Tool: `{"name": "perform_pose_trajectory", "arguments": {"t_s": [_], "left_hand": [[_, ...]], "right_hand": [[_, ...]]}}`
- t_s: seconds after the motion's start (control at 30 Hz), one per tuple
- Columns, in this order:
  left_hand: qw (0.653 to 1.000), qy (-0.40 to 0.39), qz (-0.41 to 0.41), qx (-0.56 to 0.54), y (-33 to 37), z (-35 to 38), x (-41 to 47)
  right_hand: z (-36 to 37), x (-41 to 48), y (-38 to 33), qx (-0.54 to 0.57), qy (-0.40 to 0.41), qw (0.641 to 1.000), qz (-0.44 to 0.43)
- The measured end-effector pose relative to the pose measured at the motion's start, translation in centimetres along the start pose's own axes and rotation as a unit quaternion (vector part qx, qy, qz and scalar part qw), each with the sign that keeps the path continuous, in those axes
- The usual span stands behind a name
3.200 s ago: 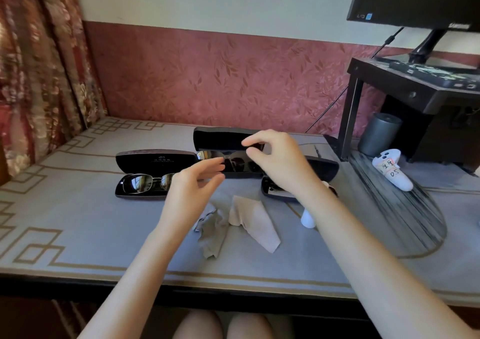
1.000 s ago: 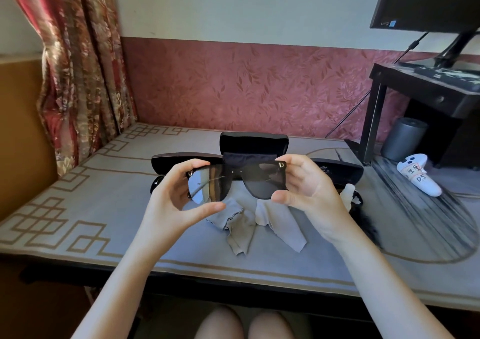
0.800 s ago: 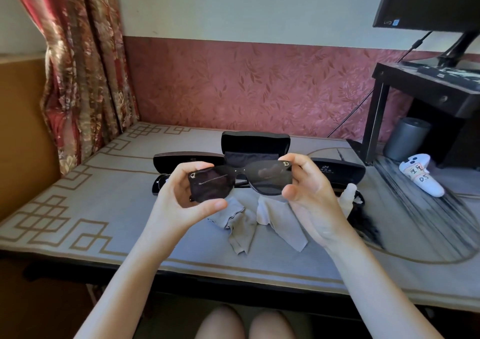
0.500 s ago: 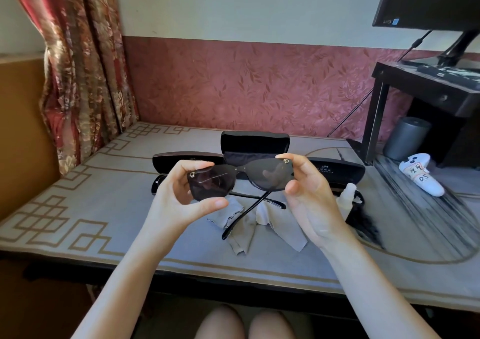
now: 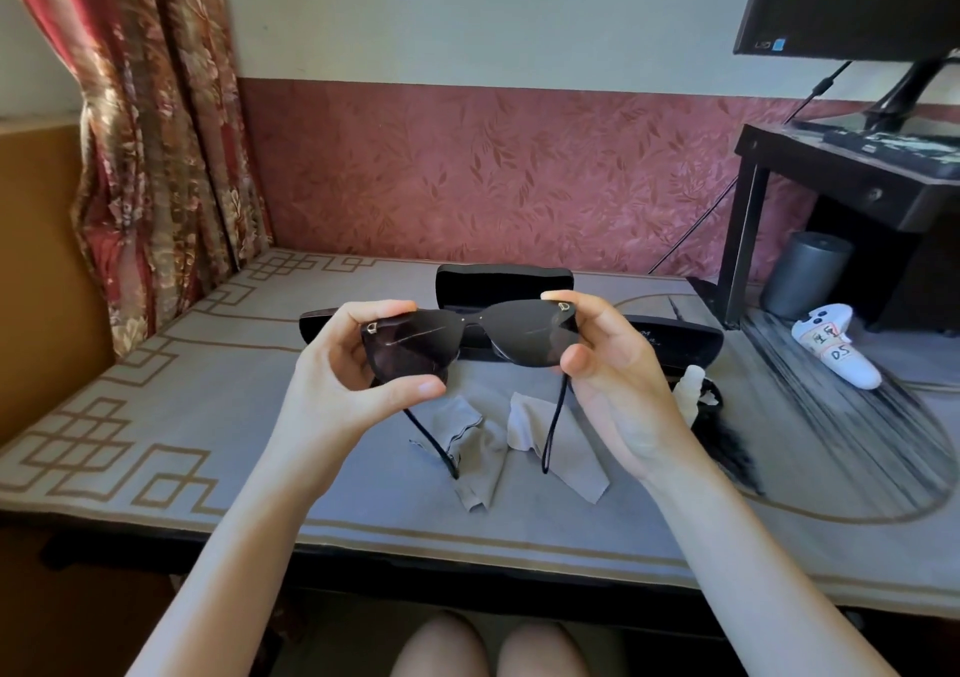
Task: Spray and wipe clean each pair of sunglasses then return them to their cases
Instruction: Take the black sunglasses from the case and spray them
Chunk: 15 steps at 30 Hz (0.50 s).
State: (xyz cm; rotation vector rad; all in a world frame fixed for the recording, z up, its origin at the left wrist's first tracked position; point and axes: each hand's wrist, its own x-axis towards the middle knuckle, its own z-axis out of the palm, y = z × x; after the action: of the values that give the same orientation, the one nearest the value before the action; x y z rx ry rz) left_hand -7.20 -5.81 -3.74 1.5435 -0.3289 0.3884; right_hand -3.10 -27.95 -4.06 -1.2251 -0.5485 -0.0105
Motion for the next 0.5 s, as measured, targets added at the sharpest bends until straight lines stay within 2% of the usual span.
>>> {"name": "perform_pose_trajectory", "arguments": {"t_s": [0.27,0.5], "left_hand": [[0.992,-0.019,0.041,0.114,1.3,-0.9,0.3],[0.986,-0.019,0.058,0.154,1.5,-1.3,-0.2]], "right_hand": [[-0.7,-0.1,-0.7,-0.066,-0.008,0.998,-0.010],[-0.8,-0.1,-1.1,-0.085,-0.011,0.996,-0.018]]}}
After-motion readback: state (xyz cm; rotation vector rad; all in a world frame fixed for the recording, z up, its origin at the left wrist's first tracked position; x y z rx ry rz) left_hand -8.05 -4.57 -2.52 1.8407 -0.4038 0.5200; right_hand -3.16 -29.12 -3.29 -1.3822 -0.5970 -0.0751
